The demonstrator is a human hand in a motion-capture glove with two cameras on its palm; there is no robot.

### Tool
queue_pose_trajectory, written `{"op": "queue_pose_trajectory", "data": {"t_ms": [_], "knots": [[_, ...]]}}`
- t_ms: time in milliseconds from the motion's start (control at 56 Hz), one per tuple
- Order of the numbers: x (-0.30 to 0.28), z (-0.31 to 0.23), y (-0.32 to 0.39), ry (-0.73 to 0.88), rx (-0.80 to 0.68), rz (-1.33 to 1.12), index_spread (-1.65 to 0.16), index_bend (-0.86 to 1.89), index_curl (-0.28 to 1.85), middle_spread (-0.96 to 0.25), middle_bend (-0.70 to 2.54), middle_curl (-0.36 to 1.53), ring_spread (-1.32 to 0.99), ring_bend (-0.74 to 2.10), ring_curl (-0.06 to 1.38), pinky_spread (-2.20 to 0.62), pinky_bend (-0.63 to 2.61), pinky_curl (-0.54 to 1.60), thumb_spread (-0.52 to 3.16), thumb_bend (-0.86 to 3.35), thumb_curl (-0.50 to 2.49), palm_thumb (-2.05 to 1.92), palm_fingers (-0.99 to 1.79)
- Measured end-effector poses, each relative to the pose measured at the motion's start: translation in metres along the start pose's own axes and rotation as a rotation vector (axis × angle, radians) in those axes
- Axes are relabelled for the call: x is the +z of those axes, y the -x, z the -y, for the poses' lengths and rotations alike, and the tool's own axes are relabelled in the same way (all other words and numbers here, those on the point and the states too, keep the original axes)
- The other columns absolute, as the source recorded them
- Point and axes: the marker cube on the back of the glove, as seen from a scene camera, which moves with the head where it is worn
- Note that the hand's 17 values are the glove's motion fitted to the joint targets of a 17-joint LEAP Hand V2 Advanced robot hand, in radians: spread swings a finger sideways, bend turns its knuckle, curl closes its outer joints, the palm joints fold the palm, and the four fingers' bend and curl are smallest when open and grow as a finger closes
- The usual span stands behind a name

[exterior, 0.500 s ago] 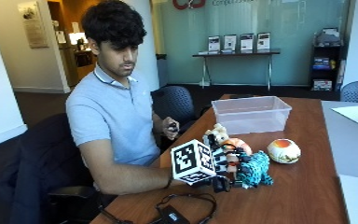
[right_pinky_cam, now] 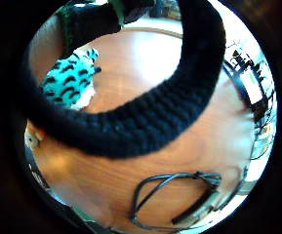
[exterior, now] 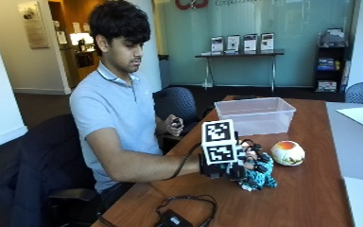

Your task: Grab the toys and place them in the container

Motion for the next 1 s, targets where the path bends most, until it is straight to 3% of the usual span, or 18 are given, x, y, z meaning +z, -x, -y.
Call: {"op": "queue_pose_trajectory", "data": {"t_ms": [179,286,393,536,732,1000], "knots": [[0.026,0.027,0.004,0.199,-0.012,-0.160,-0.34,0.14,0.22,-0.02,0.12,0.16,-0.07,0.17,0.13,0.02,0.85,0.35,1.61,0.22,0.23,0.23,0.02],[0.017,0.042,0.008,0.037,-0.077,-0.103,-0.33,0.00,0.12,-0.02,0.28,0.20,-0.13,0.57,0.21,-0.16,1.09,0.38,1.68,0.38,0.30,0.42,0.60],[-0.014,0.060,0.009,-0.114,-0.048,-0.008,-0.31,0.13,0.11,-0.03,0.36,0.25,-0.18,0.87,0.32,-0.27,1.17,0.43,1.61,0.52,0.38,0.63,0.95],[-0.069,0.097,0.031,-0.220,0.013,0.025,-0.26,0.21,0.16,-0.02,0.38,0.28,-0.19,0.96,0.41,-0.34,1.16,0.48,1.54,0.59,0.46,0.78,1.04],[-0.112,0.139,0.129,-0.237,-0.056,0.101,-0.23,0.25,0.23,-0.02,0.38,0.32,-0.19,0.96,0.44,-0.38,1.13,0.49,1.38,0.55,0.53,0.83,1.08],[-0.088,0.161,0.314,-0.023,-0.296,0.139,-0.21,0.26,0.28,0.00,0.40,0.36,-0.18,0.96,0.45,-0.39,1.12,0.50,1.23,0.49,0.61,0.84,1.08]]}}
